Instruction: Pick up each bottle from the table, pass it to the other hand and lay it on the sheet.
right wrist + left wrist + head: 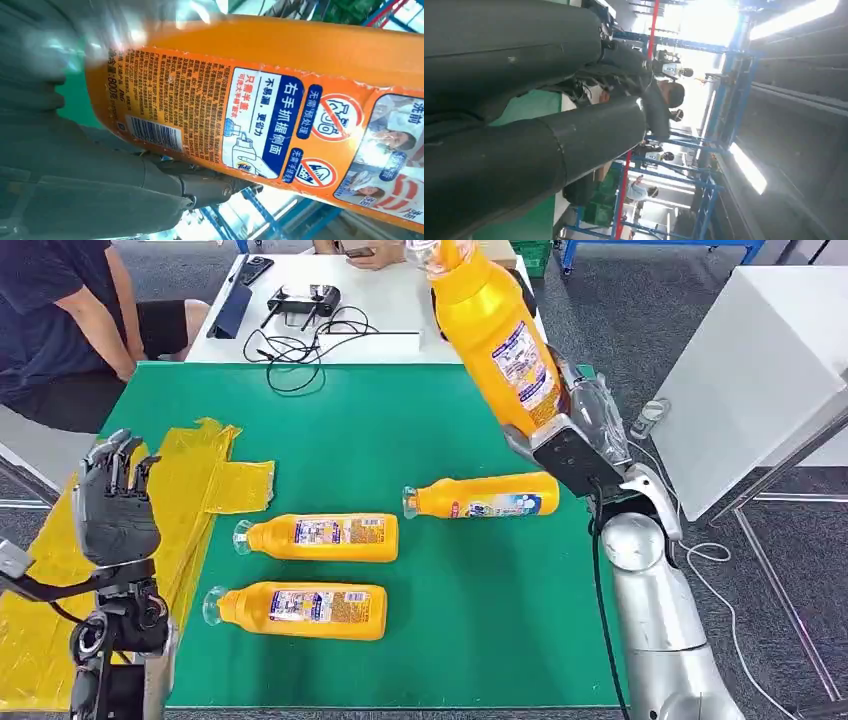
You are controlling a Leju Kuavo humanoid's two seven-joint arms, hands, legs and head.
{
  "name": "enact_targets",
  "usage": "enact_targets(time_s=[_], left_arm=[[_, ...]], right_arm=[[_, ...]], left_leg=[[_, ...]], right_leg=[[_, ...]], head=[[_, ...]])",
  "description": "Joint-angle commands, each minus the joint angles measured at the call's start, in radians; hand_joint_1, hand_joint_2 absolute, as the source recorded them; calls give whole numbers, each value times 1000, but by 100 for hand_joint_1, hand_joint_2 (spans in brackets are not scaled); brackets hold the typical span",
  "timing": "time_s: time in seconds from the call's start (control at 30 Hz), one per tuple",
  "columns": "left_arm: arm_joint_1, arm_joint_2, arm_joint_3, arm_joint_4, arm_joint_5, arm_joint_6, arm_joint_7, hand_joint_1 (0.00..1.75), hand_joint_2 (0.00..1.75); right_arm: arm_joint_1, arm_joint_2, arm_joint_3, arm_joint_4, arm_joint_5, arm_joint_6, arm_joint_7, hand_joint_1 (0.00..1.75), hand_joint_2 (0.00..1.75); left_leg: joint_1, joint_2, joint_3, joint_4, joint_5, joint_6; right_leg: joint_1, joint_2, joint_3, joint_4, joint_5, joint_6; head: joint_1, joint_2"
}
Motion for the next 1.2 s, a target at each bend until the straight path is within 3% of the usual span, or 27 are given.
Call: enact_targets(time_s=[0.03,0.47,0.5,1.2], left_arm=[[93,-44,66,-160,-10,-21,26,175,0],[132,-86,101,-253,-67,-12,70,173,0],[135,-89,102,-260,-88,0,81,0,0],[171,-111,123,-327,-129,-77,56,0,0]], right_arm=[[-71,39,70,128,-16,5,-7,175,175],[-163,59,148,311,-43,-1,-51,175,175],[-176,60,162,339,-50,-8,-61,175,175],[-261,112,261,480,-99,0,-101,175,175]], left_leg=[[1,5,3,0,-2,-2],[1,3,2,0,-1,-2],[2,4,4,1,-2,-2],[2,3,2,0,-1,-2]], right_leg=[[1,4,2,0,0,0],[1,2,1,0,0,0],[2,3,3,0,-1,0],[1,2,2,0,0,0]], head=[[0,0],[0,0],[0,0],[0,0]])
